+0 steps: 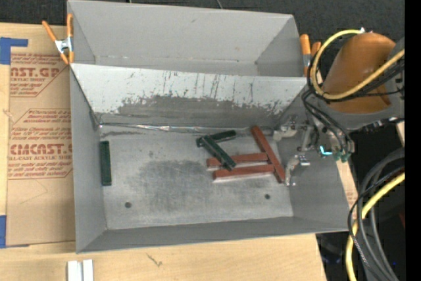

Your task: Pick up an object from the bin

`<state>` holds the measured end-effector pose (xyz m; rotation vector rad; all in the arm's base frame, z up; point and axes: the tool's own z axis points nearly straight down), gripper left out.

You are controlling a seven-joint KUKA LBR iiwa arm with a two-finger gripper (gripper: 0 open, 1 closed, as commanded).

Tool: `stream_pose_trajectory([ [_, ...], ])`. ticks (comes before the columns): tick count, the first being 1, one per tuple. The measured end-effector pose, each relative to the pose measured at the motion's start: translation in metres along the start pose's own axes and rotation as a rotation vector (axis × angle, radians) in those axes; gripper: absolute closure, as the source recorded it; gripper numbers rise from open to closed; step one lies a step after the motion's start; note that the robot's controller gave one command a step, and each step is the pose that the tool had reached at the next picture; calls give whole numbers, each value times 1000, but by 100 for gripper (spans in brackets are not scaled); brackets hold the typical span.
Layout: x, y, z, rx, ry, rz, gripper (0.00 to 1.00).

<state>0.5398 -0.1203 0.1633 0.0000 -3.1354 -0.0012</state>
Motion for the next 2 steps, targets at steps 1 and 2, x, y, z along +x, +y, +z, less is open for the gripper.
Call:
stream_pose_trajectory([
  [1, -2, 0, -4, 1, -7, -1, 0],
  [2, 8, 16, 89, 2, -14, 13, 100],
])
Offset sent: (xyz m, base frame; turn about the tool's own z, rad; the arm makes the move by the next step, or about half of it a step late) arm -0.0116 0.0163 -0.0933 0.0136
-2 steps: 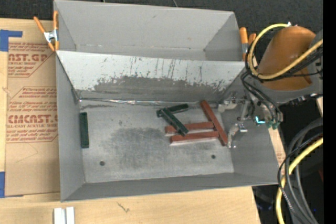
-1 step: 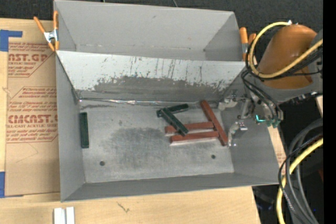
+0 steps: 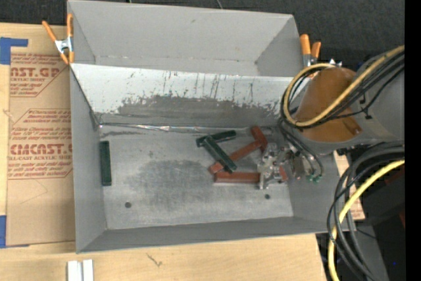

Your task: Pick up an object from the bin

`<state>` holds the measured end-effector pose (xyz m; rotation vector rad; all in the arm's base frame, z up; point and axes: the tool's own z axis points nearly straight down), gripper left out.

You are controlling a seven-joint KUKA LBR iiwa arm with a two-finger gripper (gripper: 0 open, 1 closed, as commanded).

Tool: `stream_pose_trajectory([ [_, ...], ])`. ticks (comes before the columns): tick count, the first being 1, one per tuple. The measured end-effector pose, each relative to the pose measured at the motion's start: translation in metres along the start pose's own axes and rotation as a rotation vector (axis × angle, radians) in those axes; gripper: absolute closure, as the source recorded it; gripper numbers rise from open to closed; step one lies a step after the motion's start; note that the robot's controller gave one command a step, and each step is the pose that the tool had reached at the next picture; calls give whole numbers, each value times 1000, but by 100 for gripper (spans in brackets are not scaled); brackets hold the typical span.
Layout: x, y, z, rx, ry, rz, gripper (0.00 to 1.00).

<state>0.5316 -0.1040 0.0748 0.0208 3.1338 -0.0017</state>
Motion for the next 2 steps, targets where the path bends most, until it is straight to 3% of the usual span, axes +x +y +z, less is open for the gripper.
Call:
stream_pose_trajectory([
  [1, 0, 0, 0, 0, 0, 0, 100],
  [2, -6, 19, -140, -1, 5, -125, 100],
])
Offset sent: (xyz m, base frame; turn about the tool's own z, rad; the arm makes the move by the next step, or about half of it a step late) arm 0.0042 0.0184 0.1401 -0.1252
